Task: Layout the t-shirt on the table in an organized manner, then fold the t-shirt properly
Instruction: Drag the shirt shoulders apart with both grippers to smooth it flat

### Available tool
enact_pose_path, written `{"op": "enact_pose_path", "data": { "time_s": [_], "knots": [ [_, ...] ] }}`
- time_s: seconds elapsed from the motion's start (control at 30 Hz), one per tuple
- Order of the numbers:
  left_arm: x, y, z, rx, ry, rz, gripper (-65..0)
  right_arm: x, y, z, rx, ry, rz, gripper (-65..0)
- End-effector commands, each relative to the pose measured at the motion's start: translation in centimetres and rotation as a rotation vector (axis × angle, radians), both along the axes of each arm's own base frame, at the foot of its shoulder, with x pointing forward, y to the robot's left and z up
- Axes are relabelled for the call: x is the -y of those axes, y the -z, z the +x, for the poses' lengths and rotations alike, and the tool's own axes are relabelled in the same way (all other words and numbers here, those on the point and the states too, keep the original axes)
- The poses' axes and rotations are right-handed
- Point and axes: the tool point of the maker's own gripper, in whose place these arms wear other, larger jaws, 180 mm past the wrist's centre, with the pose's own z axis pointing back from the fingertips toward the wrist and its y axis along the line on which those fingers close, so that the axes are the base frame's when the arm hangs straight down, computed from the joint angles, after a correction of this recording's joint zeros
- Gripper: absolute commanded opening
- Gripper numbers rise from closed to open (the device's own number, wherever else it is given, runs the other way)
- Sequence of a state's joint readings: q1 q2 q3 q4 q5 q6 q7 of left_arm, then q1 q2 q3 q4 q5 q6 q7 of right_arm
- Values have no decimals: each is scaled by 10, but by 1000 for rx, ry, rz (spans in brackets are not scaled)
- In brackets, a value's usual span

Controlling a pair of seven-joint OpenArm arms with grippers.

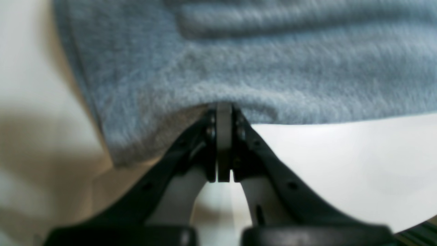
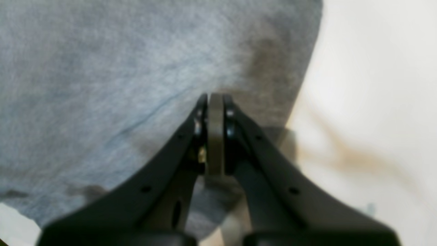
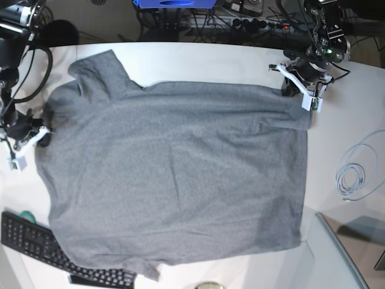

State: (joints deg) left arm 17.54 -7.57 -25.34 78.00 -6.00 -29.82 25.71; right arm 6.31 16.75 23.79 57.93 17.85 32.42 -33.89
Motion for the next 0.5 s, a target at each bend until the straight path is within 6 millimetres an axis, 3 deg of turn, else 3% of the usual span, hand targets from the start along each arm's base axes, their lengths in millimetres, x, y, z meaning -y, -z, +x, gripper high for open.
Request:
{"op": "enact_pose_path", "data": {
  "time_s": [0.0, 0.1, 0.23, 0.37, 0.47],
  "knots": [
    [-9, 2, -8, -29, -2, 31, -650, 6, -9, 11, 46, 9, 5, -647],
    [-10, -7, -16, -21, 15, 51, -650, 6, 1, 0, 28, 21, 16, -647],
    [-4, -44, -13, 43, 69, 110, -650, 5, 13, -19, -8, 20, 16, -647],
    [7, -73, 6, 115, 71, 102, -650, 5, 15, -24, -18, 20, 15, -647],
    [8, -74, 25, 146, 43, 80, -650, 5, 19, -30, -29, 21, 15, -647]
  ]
}}
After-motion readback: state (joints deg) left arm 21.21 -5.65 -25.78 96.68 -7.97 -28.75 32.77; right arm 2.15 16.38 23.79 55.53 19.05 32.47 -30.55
